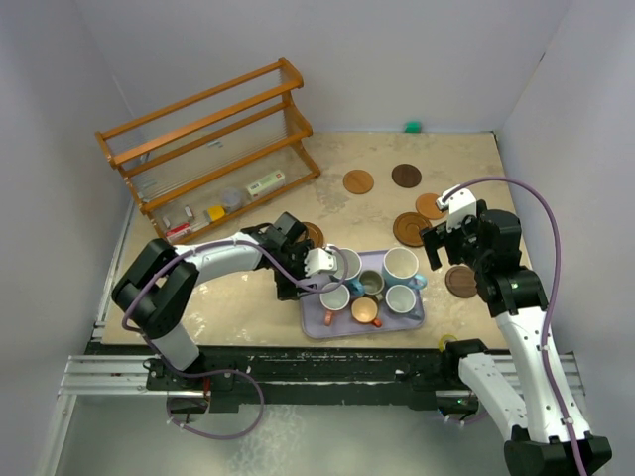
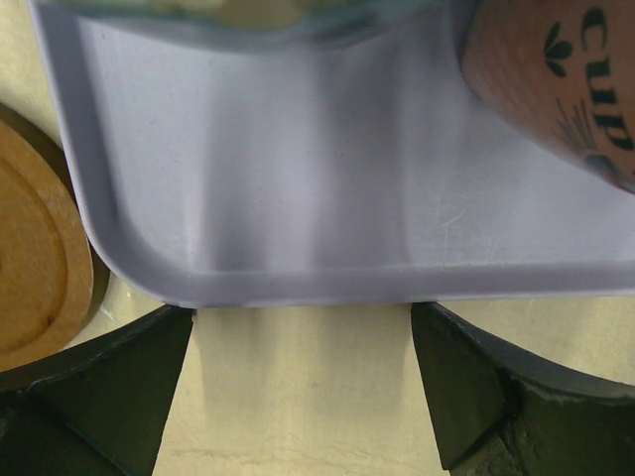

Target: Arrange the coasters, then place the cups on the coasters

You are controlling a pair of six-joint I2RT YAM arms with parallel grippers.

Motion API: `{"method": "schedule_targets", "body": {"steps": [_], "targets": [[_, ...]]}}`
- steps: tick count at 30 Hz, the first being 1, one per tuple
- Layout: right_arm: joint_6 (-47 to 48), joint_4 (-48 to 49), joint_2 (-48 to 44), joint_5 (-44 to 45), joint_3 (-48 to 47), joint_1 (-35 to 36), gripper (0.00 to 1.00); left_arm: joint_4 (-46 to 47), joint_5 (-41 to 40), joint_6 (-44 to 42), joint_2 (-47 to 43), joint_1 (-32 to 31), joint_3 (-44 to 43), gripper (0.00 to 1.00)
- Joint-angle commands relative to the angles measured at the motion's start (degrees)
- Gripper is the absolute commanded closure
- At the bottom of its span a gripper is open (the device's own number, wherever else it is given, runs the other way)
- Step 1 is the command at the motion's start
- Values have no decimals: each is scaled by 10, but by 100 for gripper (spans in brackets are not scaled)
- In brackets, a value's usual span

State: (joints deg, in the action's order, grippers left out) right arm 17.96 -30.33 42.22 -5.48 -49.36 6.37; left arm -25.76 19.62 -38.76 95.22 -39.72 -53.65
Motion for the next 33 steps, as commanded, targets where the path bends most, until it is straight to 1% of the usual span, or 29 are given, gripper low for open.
{"method": "schedule_targets", "body": {"steps": [1,8,15,20,23,27,30,33], "targets": [[6,17,-8,7,-1,3,0,58,39,8,22,-31,-32,13],[1,15,1,7,-9,3,0,83,42,12,38,-52,-43,13],[0,10,21,15,-19,3,0,94,31,10,47,-55,-58,13],[-14,14,51,64,-31,3,0,78,14,-7,11,-56,-57,10],[-30,-6,69,60,-40,3,0,66,5,-17,-20,-55,-57,7],[-11,-29,101,98,-58,1,0,62,-5,-26,-56,-50,-53,5],[20,-52,125,99,-67,-27,0,66,3,-22,-81,-40,-47,4],[58,-66,152,76,-67,-81,0,77,7,-19,-97,-24,-37,4]]}}
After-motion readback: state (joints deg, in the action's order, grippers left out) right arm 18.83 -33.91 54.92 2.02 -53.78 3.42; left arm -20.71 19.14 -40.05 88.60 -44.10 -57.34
